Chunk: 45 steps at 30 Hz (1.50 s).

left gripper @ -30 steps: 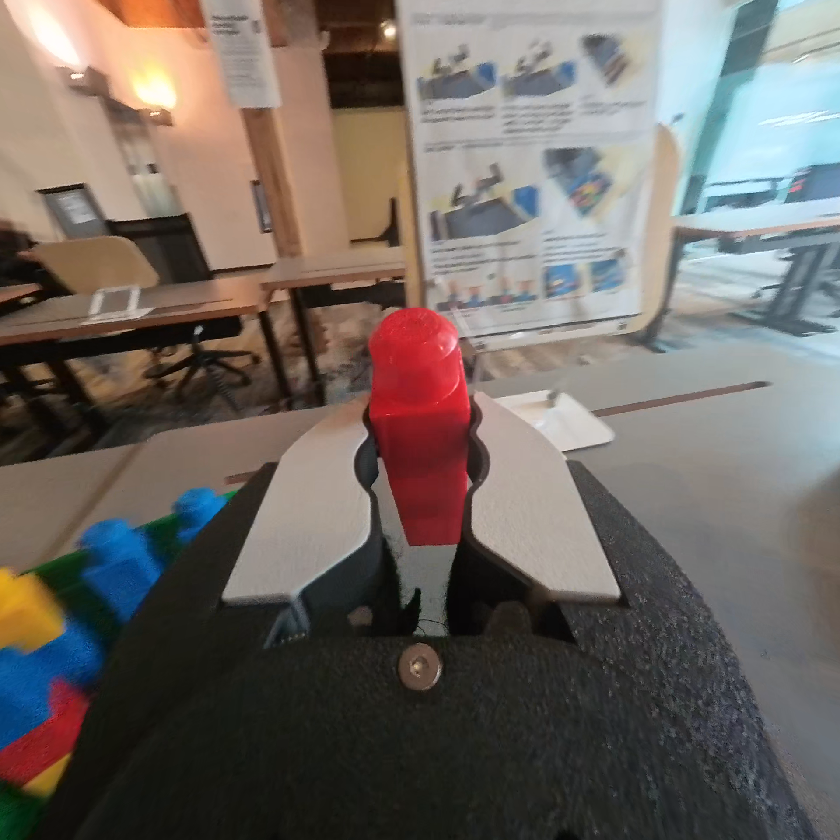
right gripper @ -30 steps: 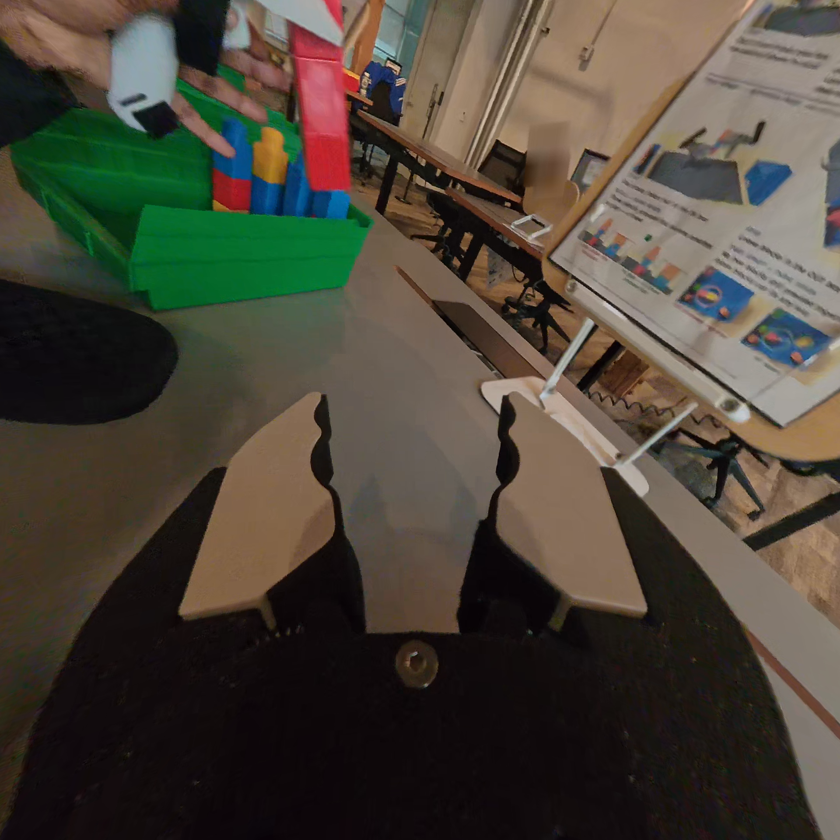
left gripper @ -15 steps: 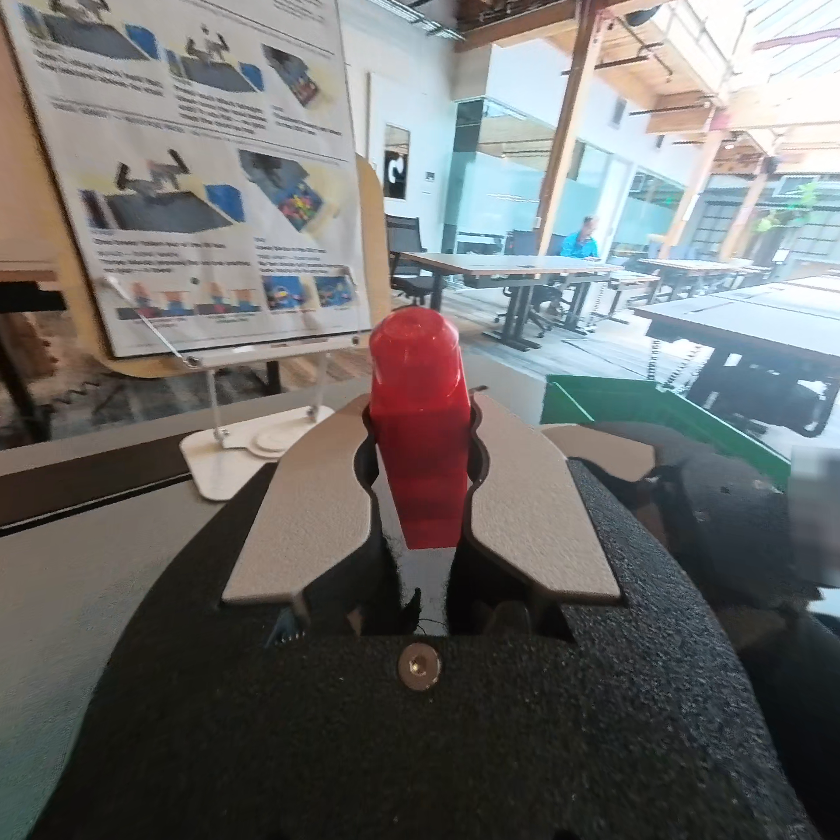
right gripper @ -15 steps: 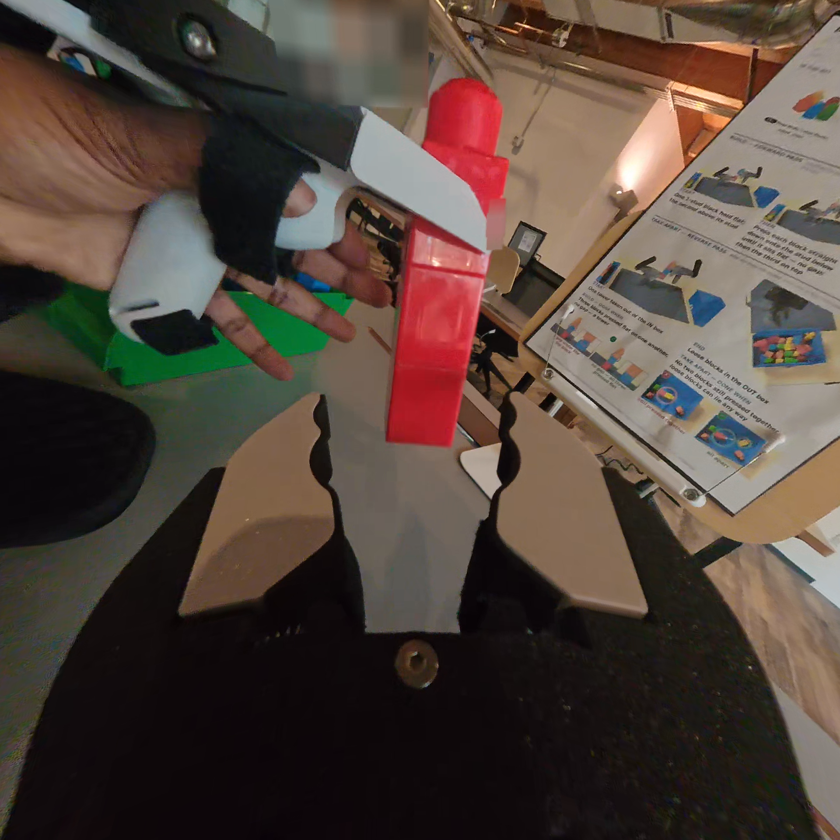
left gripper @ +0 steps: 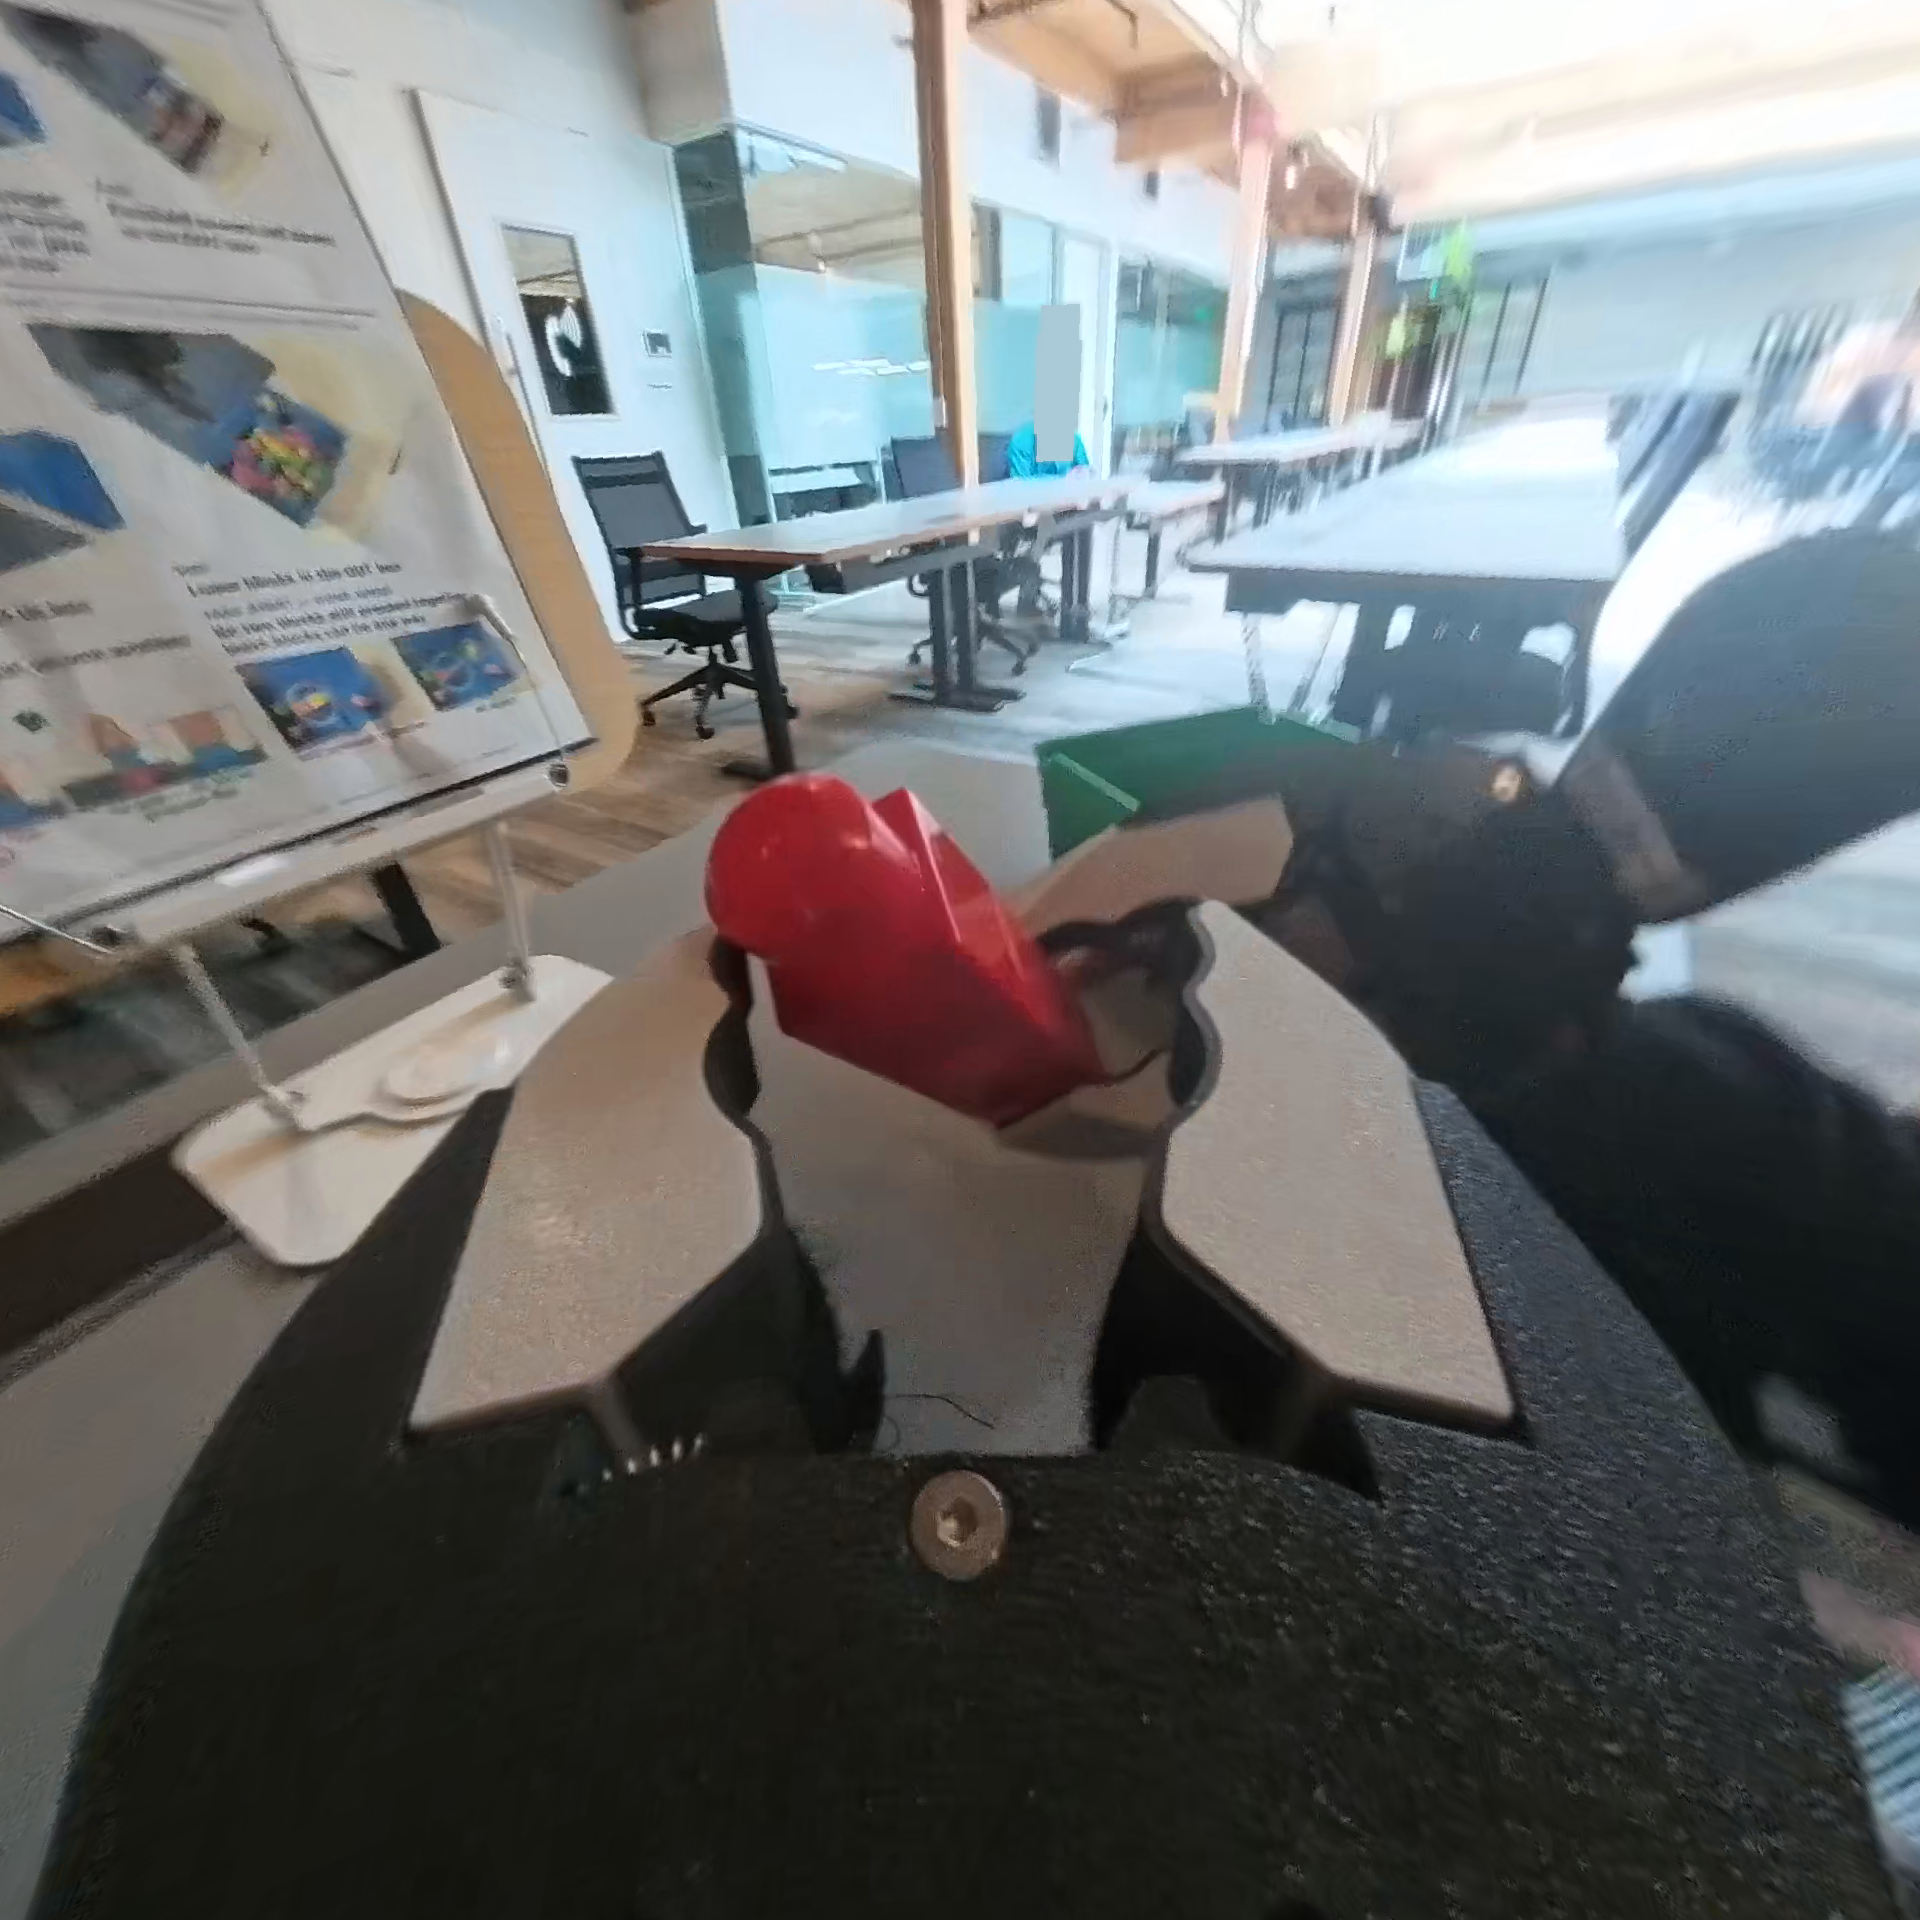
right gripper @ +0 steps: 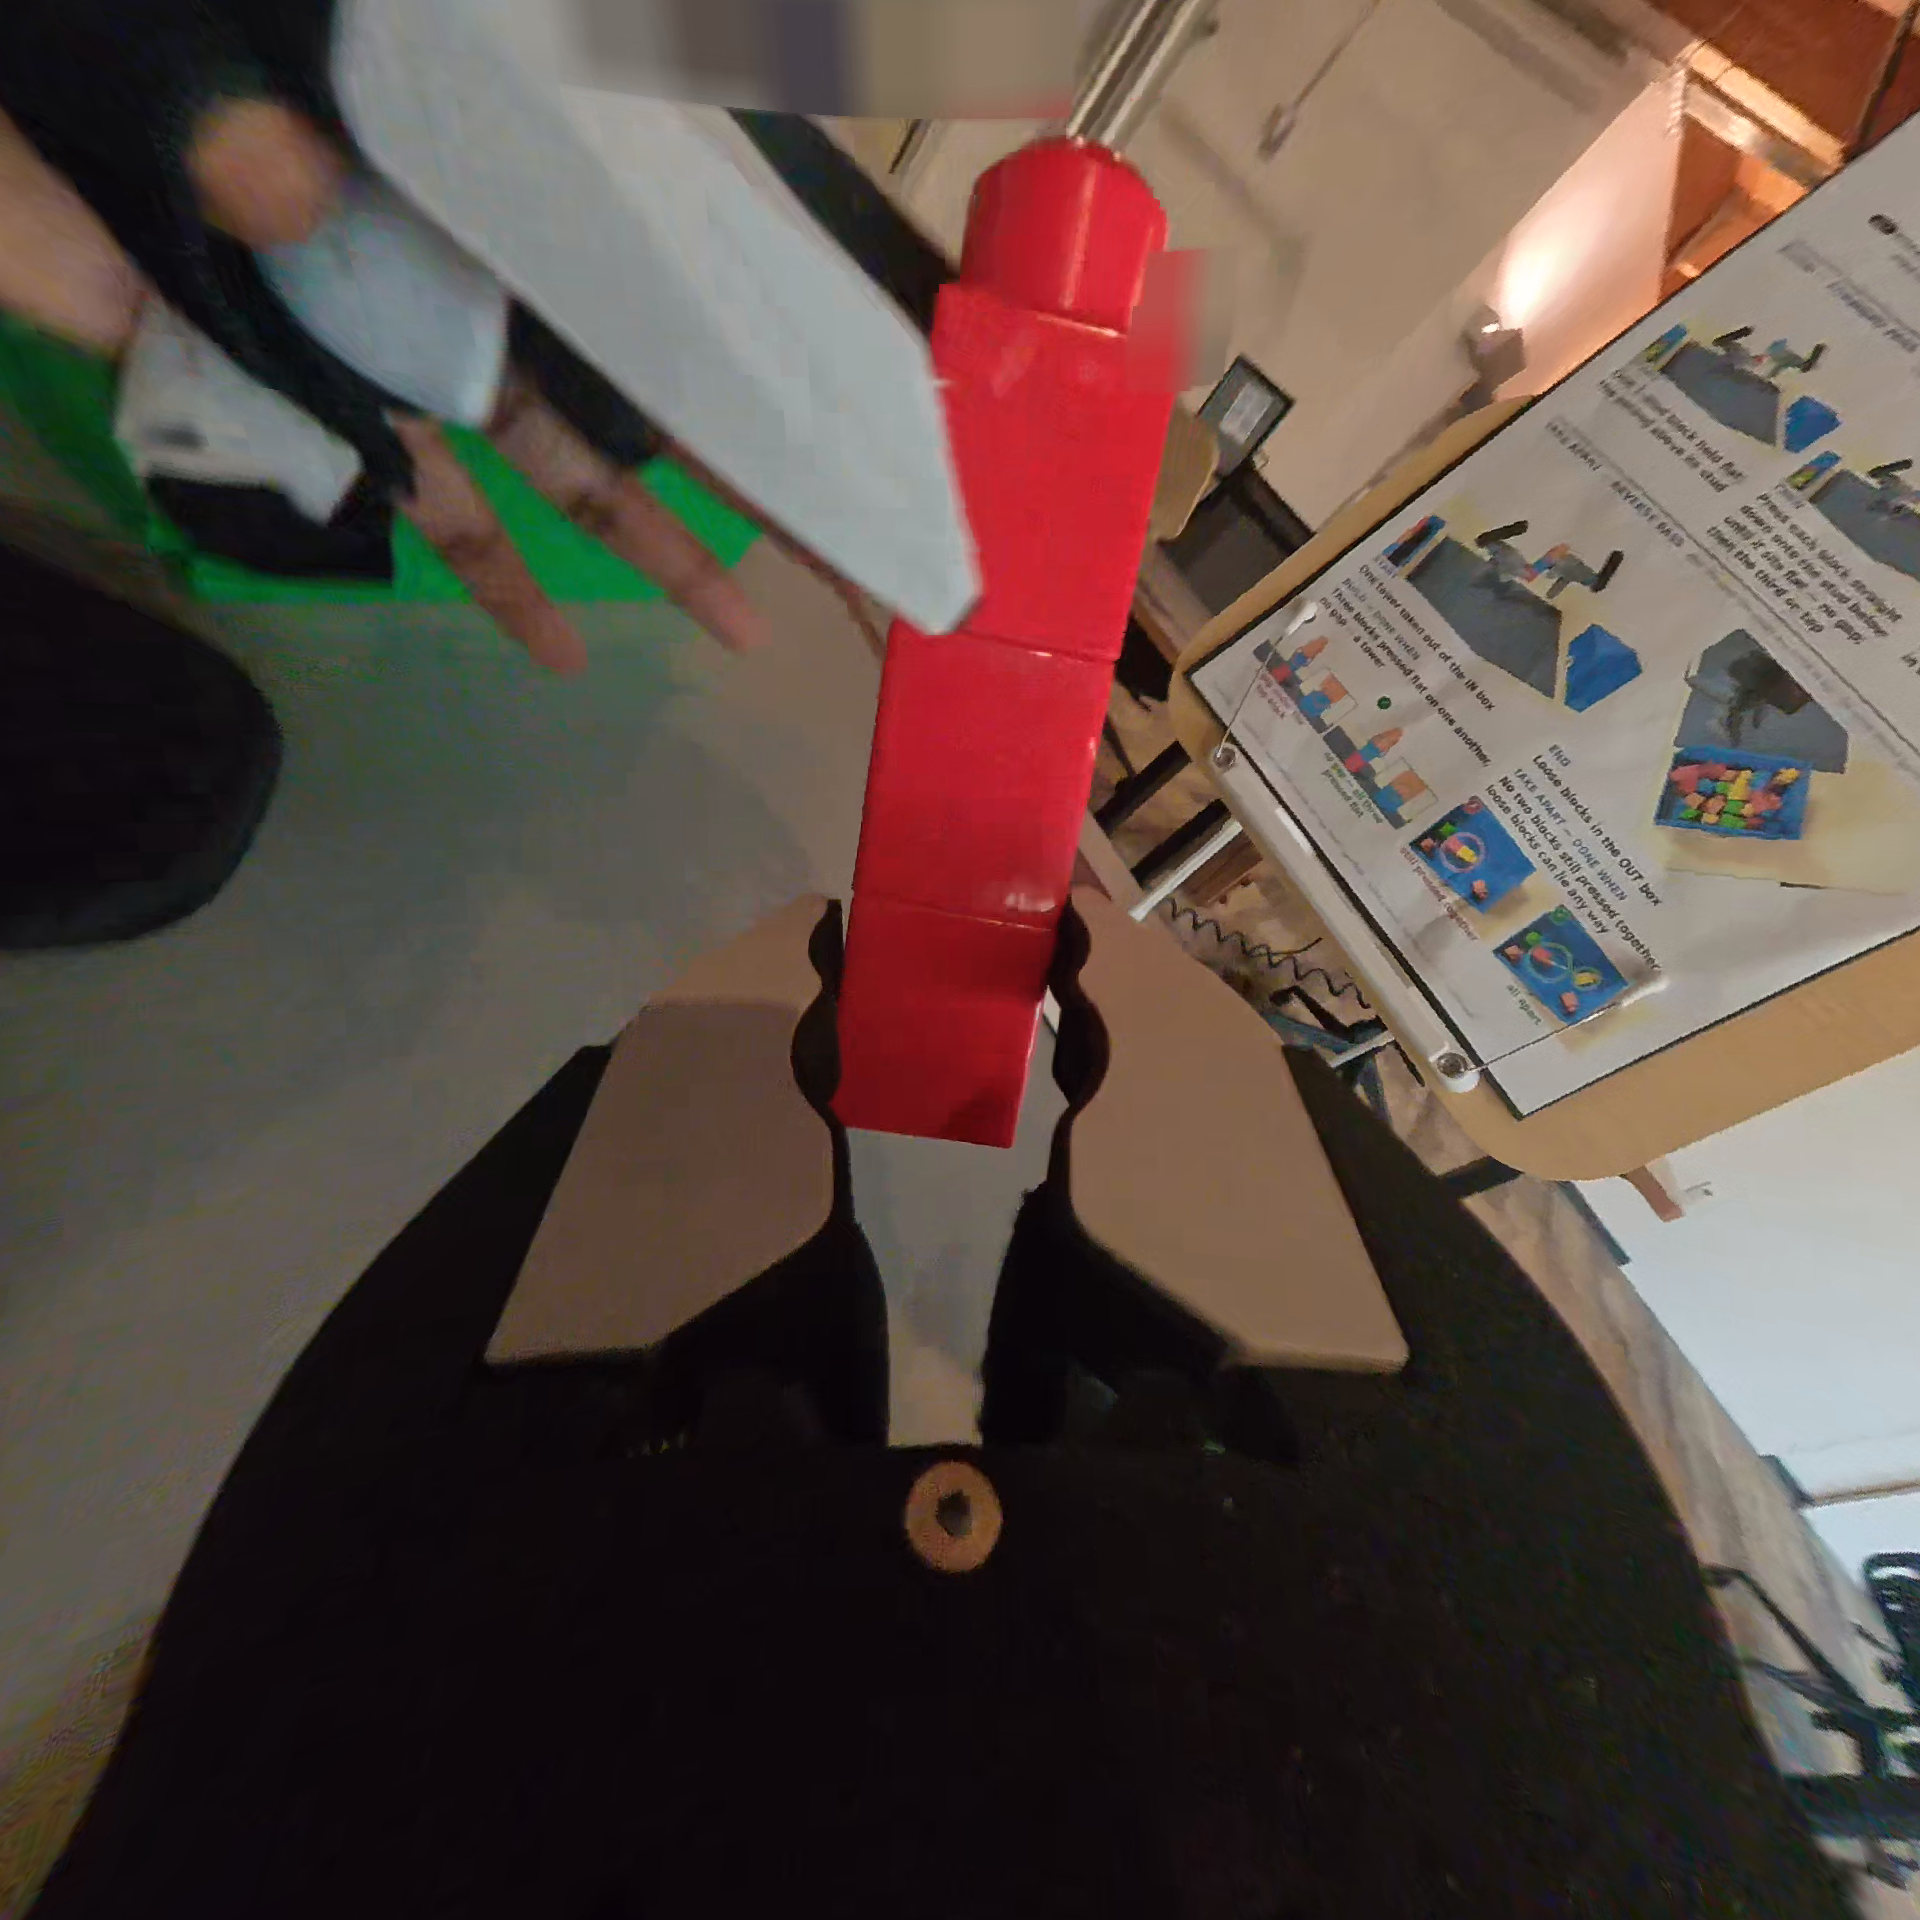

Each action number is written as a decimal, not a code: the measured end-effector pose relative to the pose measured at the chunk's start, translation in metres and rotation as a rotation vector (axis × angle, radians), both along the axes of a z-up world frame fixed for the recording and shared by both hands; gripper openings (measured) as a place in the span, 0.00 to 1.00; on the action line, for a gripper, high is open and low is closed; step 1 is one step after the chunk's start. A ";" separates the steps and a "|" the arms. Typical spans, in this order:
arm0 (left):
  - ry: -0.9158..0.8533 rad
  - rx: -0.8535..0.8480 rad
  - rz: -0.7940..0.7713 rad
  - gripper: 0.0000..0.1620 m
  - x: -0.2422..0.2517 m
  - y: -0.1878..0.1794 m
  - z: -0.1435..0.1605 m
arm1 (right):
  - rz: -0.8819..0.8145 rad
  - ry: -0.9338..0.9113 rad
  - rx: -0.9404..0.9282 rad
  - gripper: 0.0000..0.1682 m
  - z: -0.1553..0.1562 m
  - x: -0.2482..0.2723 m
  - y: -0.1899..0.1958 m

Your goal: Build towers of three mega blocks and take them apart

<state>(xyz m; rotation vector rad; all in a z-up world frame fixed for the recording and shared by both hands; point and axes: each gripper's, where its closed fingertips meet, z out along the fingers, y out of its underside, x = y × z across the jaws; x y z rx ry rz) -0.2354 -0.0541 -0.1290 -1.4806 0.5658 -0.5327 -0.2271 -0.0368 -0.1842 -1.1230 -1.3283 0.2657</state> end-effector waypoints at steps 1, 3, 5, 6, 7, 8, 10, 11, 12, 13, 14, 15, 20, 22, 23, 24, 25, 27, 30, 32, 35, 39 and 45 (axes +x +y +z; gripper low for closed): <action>0.071 0.029 0.001 0.52 -0.002 -0.002 -0.003 | 0.002 -0.043 0.013 0.22 -0.003 0.003 0.000; 0.252 0.096 0.020 0.59 -0.009 -0.006 -0.011 | 0.012 -0.135 0.057 0.22 -0.007 0.008 -0.001; 0.464 0.174 0.037 0.61 -0.016 -0.010 -0.018 | 0.021 -0.232 0.118 0.22 -0.012 0.013 -0.003; 0.582 0.232 0.036 0.61 -0.017 -0.012 -0.021 | 0.036 -0.283 0.149 0.22 -0.015 0.014 -0.004; 0.700 0.289 0.027 0.61 -0.017 -0.015 -0.025 | 0.049 -0.330 0.183 0.22 -0.018 0.015 -0.006; 0.816 0.339 0.009 0.61 -0.015 -0.017 -0.030 | 0.058 -0.372 0.208 0.22 -0.021 0.016 -0.007; 1.005 0.423 -0.021 0.60 -0.010 -0.020 -0.039 | 0.078 -0.443 0.253 0.22 -0.025 0.017 -0.010; 1.080 0.454 -0.035 0.60 -0.007 -0.020 -0.044 | 0.085 -0.467 0.272 0.22 -0.026 0.016 -0.011; 1.141 0.479 -0.047 0.59 -0.003 -0.020 -0.049 | 0.094 -0.488 0.288 0.22 -0.027 0.015 -0.013; 1.191 0.496 -0.053 0.58 -0.001 -0.019 -0.053 | 0.096 -0.503 0.302 0.22 -0.027 0.015 -0.014; 1.240 0.511 -0.050 0.57 0.001 -0.017 -0.057 | 0.094 -0.519 0.310 0.22 -0.027 0.014 -0.014; 1.287 0.527 -0.038 0.56 0.002 -0.014 -0.060 | 0.089 -0.537 0.314 0.22 -0.028 0.014 -0.014; 1.410 0.531 -0.003 0.51 0.006 -0.006 -0.075 | 0.076 -0.566 0.327 0.22 -0.028 0.011 -0.014; 1.397 0.530 0.010 0.47 0.009 -0.004 -0.077 | 0.073 -0.571 0.331 0.22 -0.028 0.011 -0.014; 1.387 0.531 0.013 0.44 0.010 -0.004 -0.077 | 0.073 -0.575 0.332 0.22 -0.028 0.011 -0.014; 1.379 0.534 0.019 0.40 0.011 -0.003 -0.076 | 0.075 -0.579 0.332 0.22 -0.028 0.010 -0.015; 1.375 0.543 0.032 0.36 0.011 -0.003 -0.075 | 0.077 -0.580 0.333 0.22 -0.028 0.010 -0.015; 1.385 0.566 0.046 0.25 0.010 -0.001 -0.073 | 0.071 -0.577 0.338 0.22 -0.026 0.009 -0.016; 1.368 0.595 0.054 0.25 0.010 -0.001 -0.072 | 0.070 -0.583 0.358 0.22 -0.023 0.009 -0.017; 1.345 0.593 0.048 0.24 0.009 -0.002 -0.070 | 0.071 -0.567 0.372 0.22 -0.021 0.007 -0.018; 1.284 0.591 0.050 0.24 0.007 -0.004 -0.066 | 0.092 -0.491 0.379 0.26 -0.012 0.007 -0.020; 1.218 0.568 0.017 0.23 0.003 -0.008 -0.067 | 0.191 -0.395 0.365 0.33 -0.004 0.011 -0.028; 1.118 0.567 -0.077 0.23 0.008 -0.018 -0.067 | 0.352 -0.382 0.434 0.32 -0.003 0.013 -0.037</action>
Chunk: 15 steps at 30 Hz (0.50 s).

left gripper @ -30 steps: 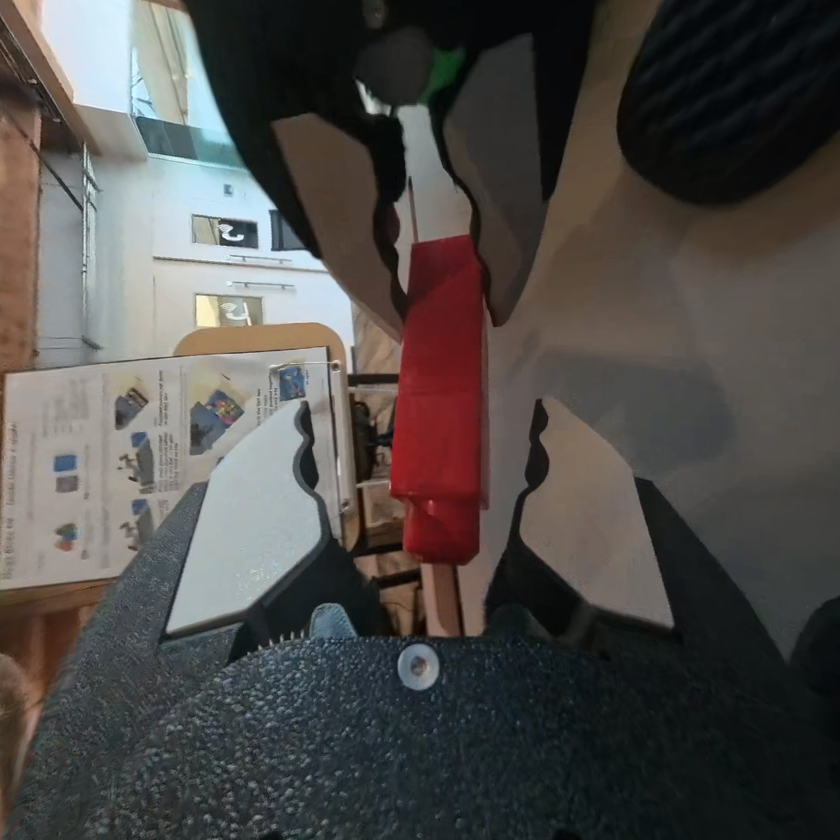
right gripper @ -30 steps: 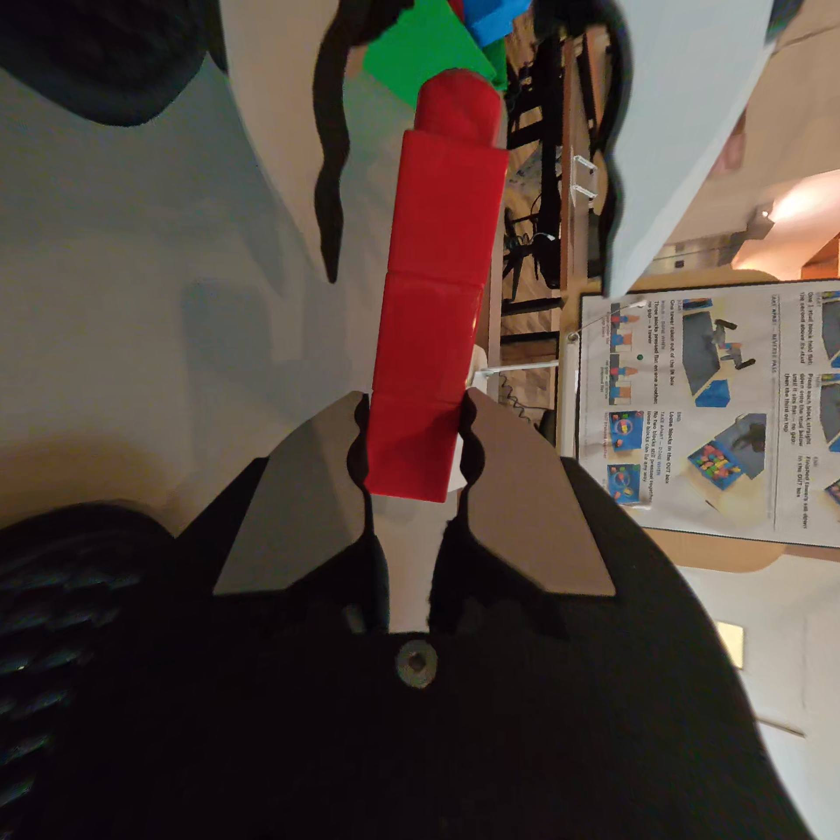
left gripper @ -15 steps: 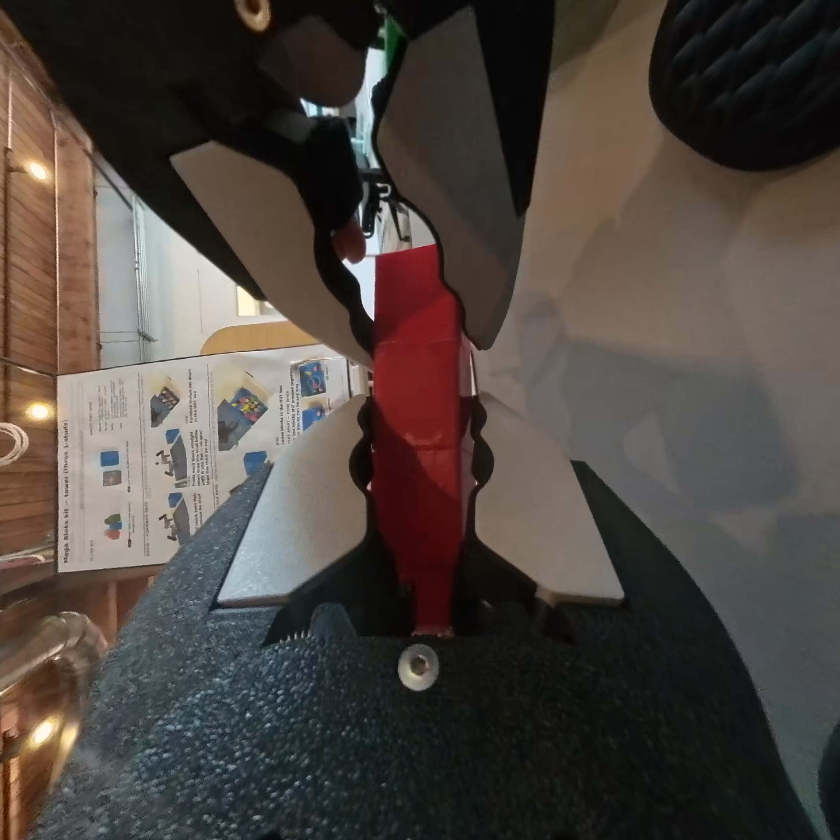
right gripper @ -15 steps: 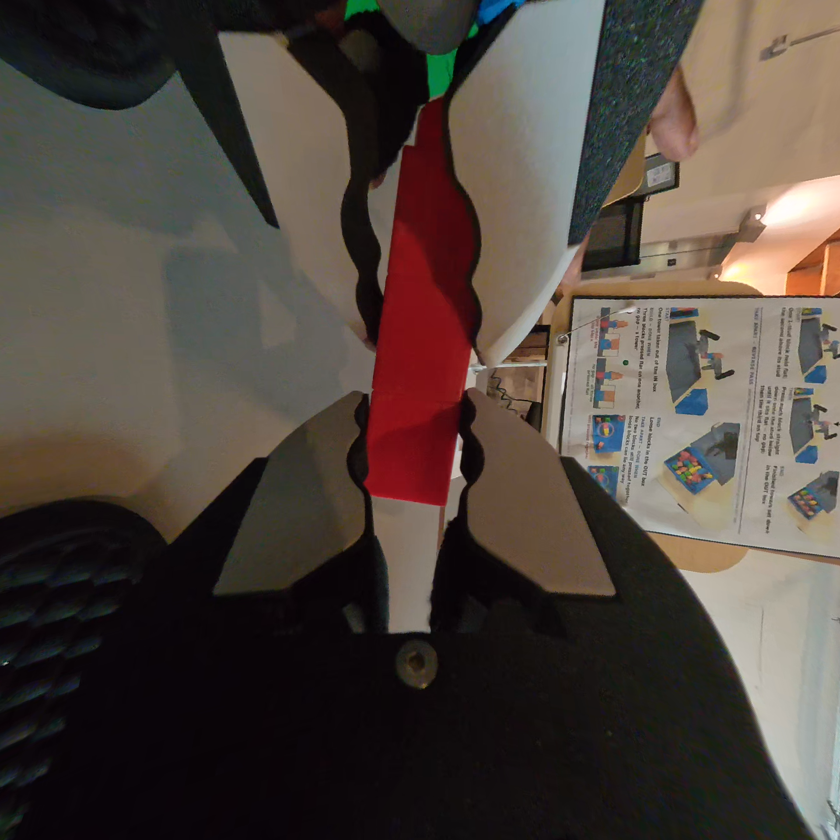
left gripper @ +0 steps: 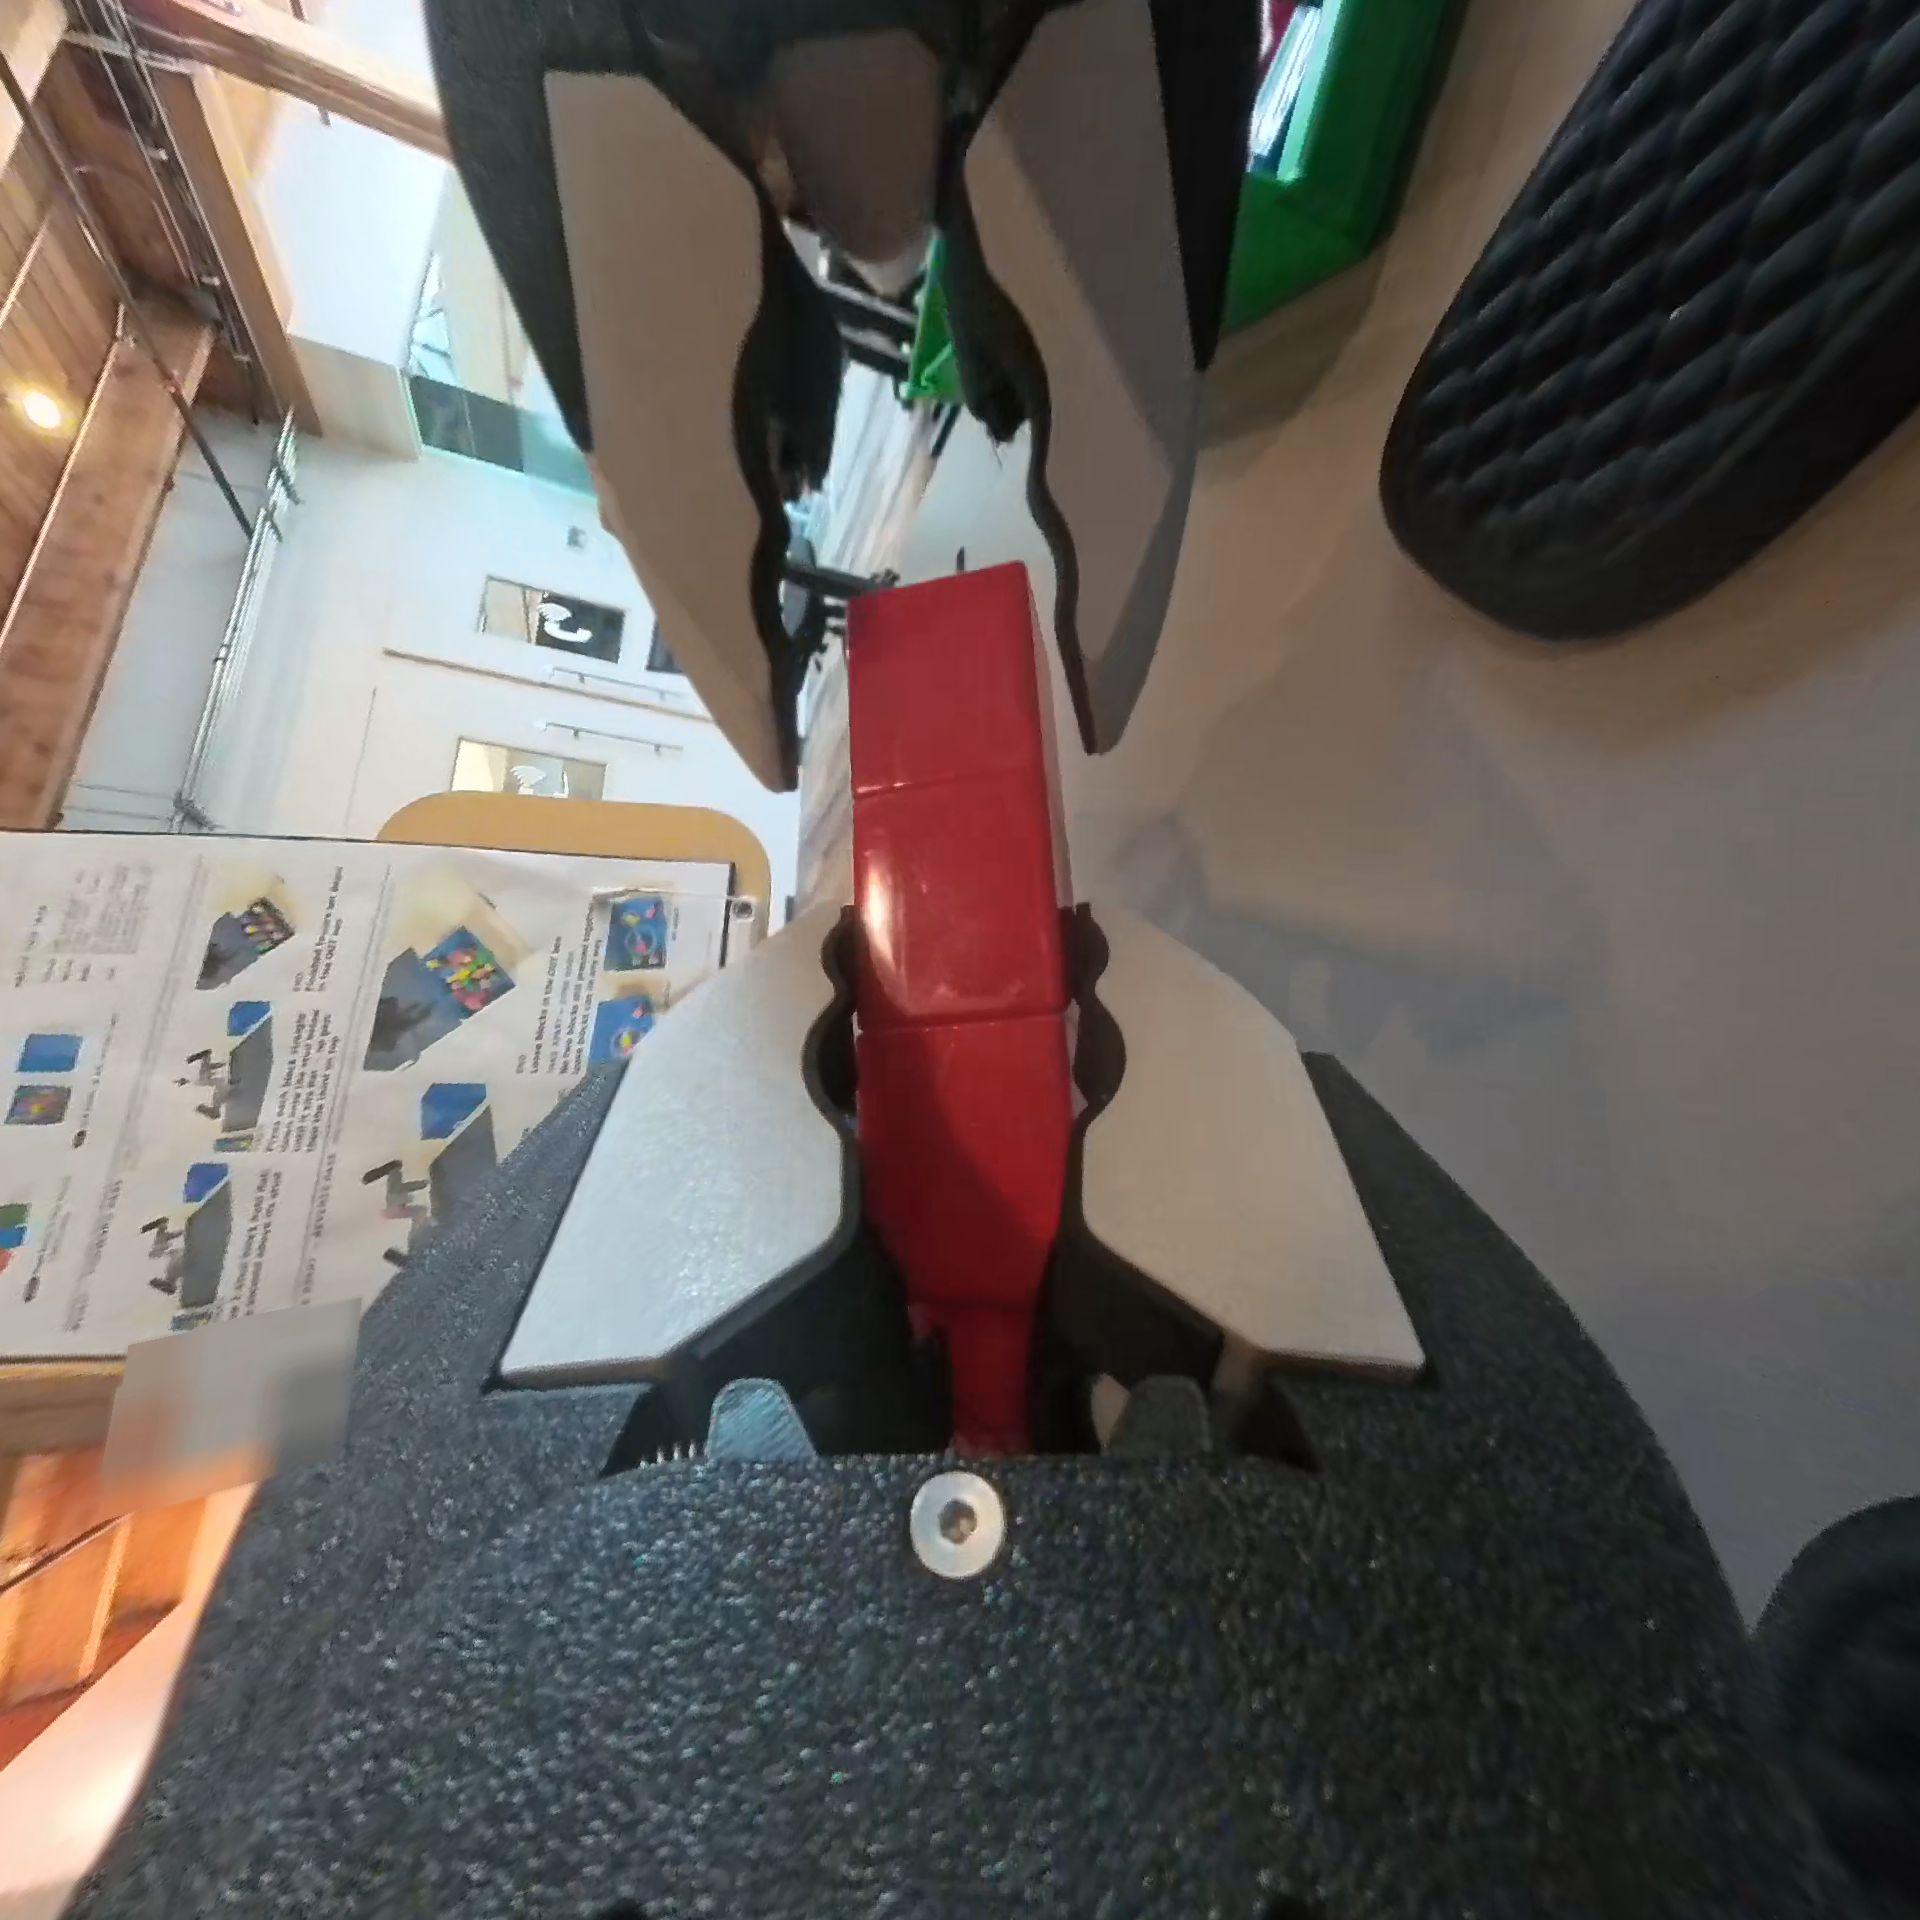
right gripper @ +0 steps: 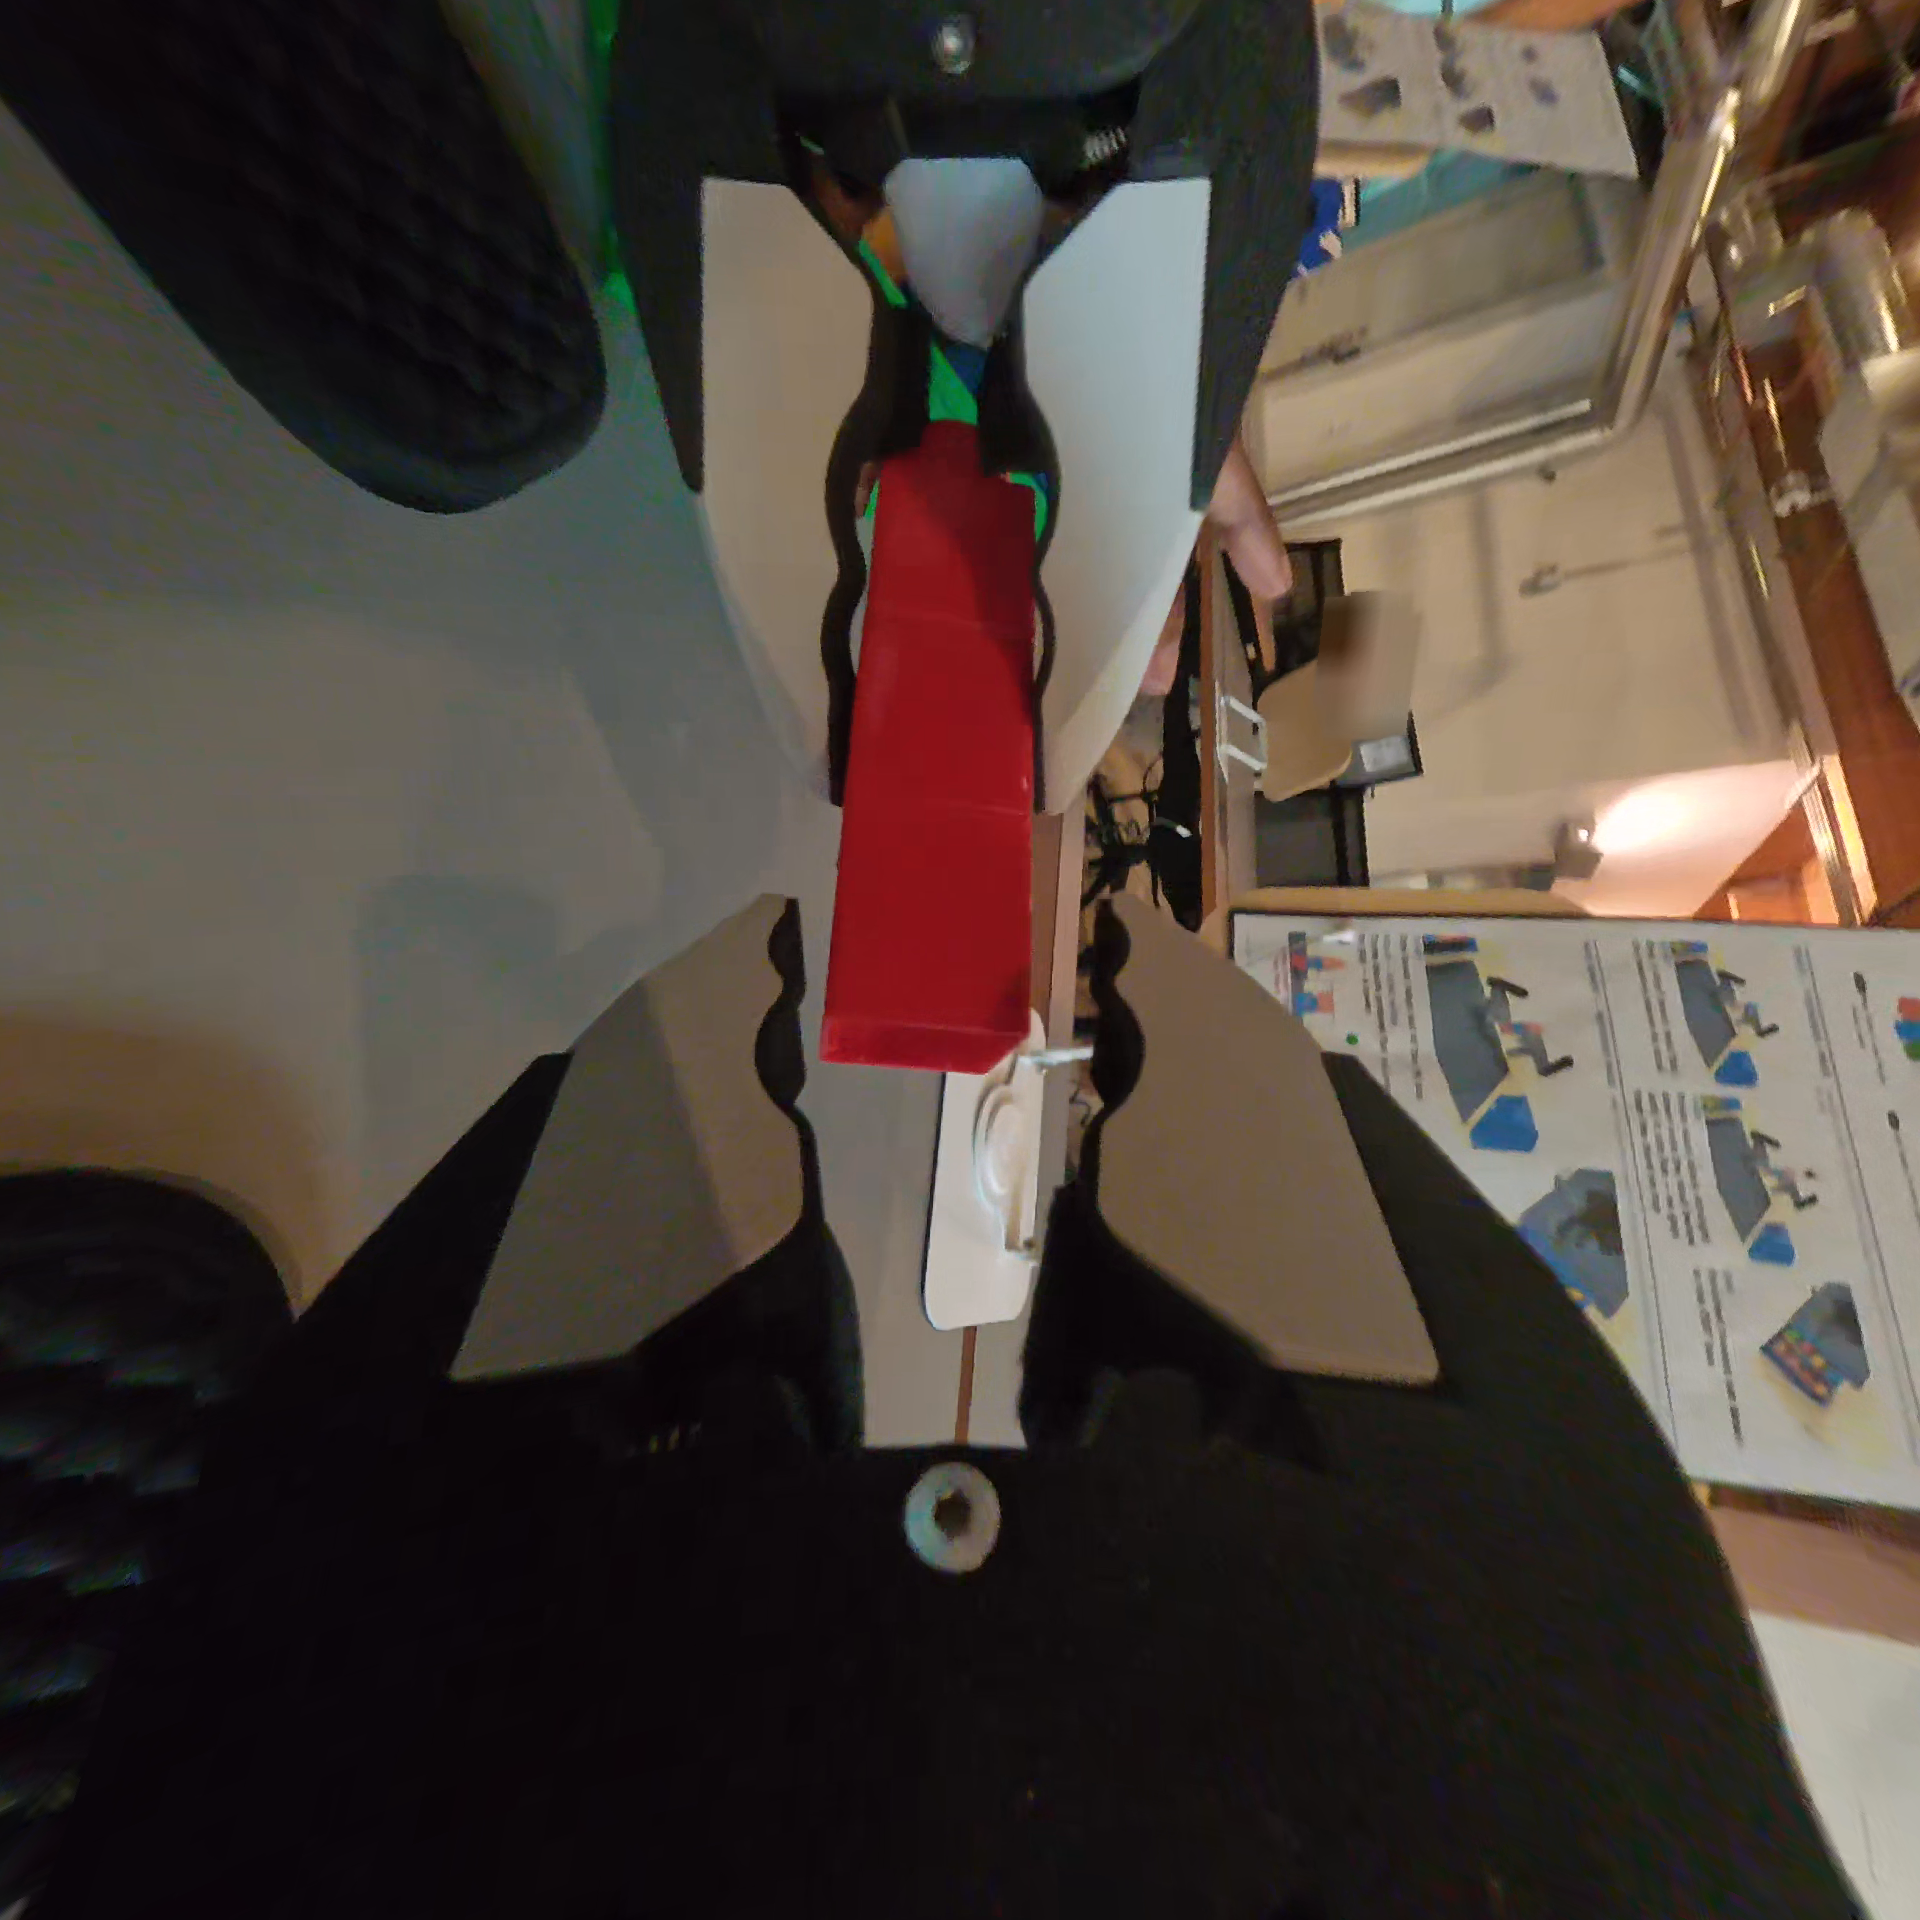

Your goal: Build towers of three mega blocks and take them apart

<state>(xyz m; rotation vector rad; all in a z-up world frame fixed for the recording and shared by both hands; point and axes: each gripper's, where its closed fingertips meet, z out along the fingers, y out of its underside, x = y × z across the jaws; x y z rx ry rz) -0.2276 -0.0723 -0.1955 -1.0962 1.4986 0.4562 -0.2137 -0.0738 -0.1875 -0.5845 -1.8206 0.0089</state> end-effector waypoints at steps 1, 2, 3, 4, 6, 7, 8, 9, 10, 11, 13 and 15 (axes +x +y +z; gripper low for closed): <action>-0.014 -0.007 -0.015 0.23 0.001 -0.002 0.001 | 0.020 -0.001 0.011 0.27 0.000 0.000 -0.001; -0.025 -0.009 -0.028 0.24 0.002 -0.003 0.001 | 0.044 -0.005 0.015 0.23 -0.001 -0.001 -0.004; -0.030 -0.008 -0.040 0.23 0.002 -0.004 0.002 | 0.056 0.002 0.011 0.22 -0.001 -0.001 -0.006; -0.033 -0.013 -0.052 0.23 0.001 -0.005 0.001 | 0.069 0.003 0.002 0.22 -0.002 -0.001 -0.008; -0.036 -0.023 -0.065 0.23 0.002 -0.007 0.000 | 0.081 0.001 -0.017 0.22 -0.003 -0.001 -0.010; -0.034 -0.024 -0.067 0.23 0.002 -0.007 -0.001 | 0.084 0.003 -0.024 0.22 -0.004 -0.001 -0.011; -0.034 -0.023 -0.072 0.23 0.002 -0.008 -0.001 | 0.092 0.007 -0.030 0.22 -0.004 -0.001 -0.012; -0.037 -0.027 -0.078 0.23 0.002 -0.009 -0.002 | 0.099 0.007 -0.046 0.22 -0.004 0.000 -0.013; -0.040 -0.033 -0.084 0.23 0.003 -0.010 -0.002 | 0.103 0.008 -0.061 0.22 -0.005 0.000 -0.014; -0.042 -0.036 -0.089 0.23 0.003 -0.010 -0.003 | 0.108 0.009 -0.064 0.22 -0.005 0.001 -0.015; -0.045 -0.041 -0.097 0.23 0.004 -0.011 -0.003 | 0.110 0.009 -0.075 0.22 -0.005 0.002 -0.016; -0.049 -0.039 -0.103 0.23 0.005 -0.012 -0.002 | 0.114 0.013 -0.082 0.22 -0.004 0.003 -0.016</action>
